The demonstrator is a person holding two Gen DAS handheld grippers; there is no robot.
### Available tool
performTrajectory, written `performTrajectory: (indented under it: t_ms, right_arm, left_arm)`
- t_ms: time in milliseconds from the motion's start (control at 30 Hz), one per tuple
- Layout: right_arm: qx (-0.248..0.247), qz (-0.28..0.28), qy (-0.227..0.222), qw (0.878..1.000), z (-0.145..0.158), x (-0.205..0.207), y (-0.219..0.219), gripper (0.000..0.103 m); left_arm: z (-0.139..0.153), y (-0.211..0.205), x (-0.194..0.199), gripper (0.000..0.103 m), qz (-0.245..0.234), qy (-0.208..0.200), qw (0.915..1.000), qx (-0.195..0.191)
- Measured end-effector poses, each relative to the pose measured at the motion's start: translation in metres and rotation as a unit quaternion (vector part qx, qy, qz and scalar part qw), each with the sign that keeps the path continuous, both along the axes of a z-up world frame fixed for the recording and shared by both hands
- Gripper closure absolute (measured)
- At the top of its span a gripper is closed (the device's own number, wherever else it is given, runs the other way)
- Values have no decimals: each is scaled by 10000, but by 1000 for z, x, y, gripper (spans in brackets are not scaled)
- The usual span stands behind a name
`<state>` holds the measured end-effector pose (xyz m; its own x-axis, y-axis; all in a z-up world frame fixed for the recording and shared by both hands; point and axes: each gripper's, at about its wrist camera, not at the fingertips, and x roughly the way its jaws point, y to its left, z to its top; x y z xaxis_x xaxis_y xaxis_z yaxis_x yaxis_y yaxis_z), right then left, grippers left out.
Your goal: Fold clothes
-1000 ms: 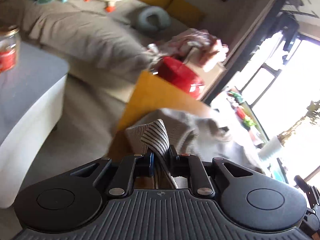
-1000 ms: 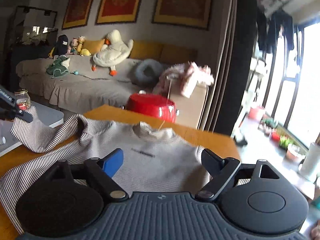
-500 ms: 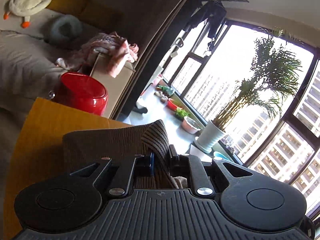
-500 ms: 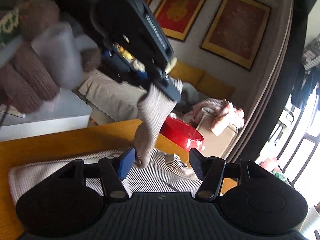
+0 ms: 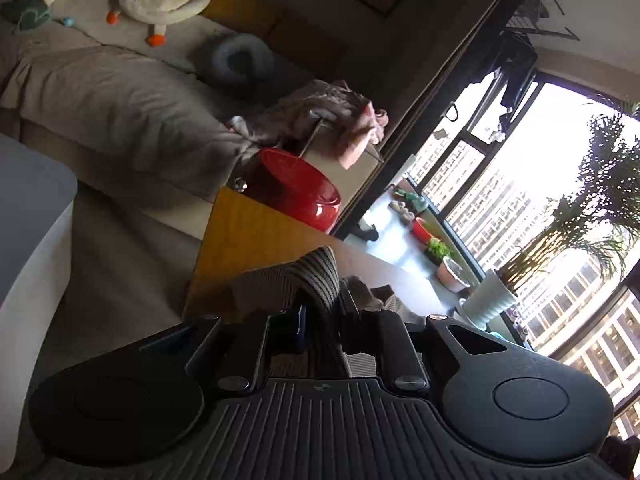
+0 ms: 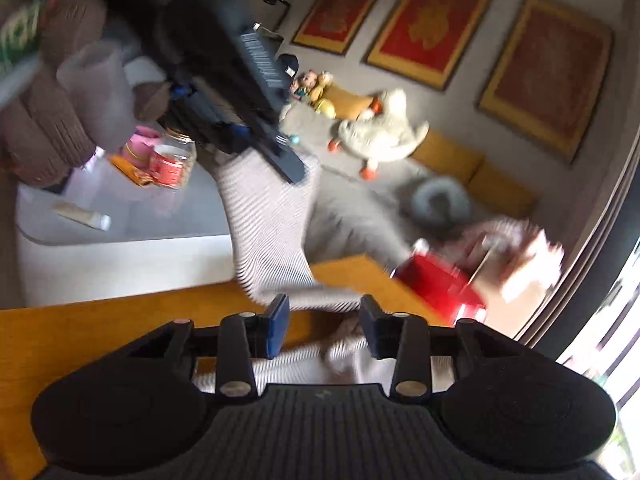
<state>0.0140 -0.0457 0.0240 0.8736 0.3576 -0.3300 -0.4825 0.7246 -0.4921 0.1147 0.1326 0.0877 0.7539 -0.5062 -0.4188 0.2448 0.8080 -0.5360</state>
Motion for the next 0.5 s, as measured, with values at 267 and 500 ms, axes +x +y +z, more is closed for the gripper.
performTrajectory:
  t_ms: [267, 500]
  right_arm:
    - [640, -412, -617, 9952, 14, 19, 5, 53]
    - [1280, -1393, -346, 9813, 31, 54, -85, 72]
  left_arm:
    - [34, -81, 13, 86, -649, -548, 9961, 226]
    - [27, -157, 45, 78, -1055, -413, 9917, 614]
